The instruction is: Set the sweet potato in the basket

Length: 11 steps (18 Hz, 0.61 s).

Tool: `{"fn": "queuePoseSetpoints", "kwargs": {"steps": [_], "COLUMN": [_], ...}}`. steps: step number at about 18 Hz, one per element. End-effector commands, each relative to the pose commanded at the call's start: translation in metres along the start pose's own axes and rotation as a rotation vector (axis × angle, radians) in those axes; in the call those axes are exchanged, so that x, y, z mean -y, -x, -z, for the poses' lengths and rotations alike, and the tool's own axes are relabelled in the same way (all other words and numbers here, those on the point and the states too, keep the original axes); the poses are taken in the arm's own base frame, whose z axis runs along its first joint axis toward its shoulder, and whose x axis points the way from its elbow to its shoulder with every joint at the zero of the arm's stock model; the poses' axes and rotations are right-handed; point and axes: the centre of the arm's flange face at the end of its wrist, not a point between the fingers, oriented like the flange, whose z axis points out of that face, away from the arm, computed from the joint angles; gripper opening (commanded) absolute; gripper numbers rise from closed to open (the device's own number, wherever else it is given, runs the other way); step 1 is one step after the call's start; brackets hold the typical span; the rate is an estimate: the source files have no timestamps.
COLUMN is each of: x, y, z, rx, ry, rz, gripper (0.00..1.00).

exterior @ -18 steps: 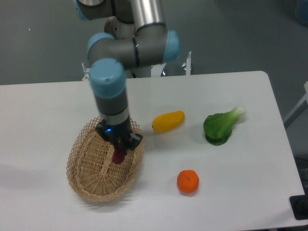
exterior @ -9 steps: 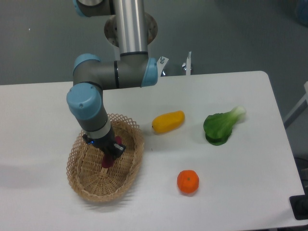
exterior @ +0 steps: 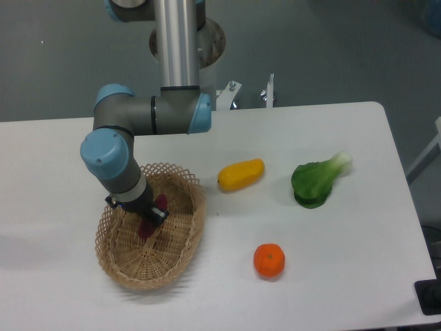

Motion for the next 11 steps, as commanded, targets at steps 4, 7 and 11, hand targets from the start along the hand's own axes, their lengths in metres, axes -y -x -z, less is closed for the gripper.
{"fn": "queuePoseSetpoints", "kwargs": {"steps": [4,7,11], "x": [0.0,-0.002,-0.026], "y": [0.013,0.035,0.08], "z": [0.038,0.06,0.089], "rx": [0.048,0.077,0.117], "ry": [-0.054,-0.081,-0.115], "rz": [0.018,0.061,0.14], "gripper": [1.0,1.0,1.0]}}
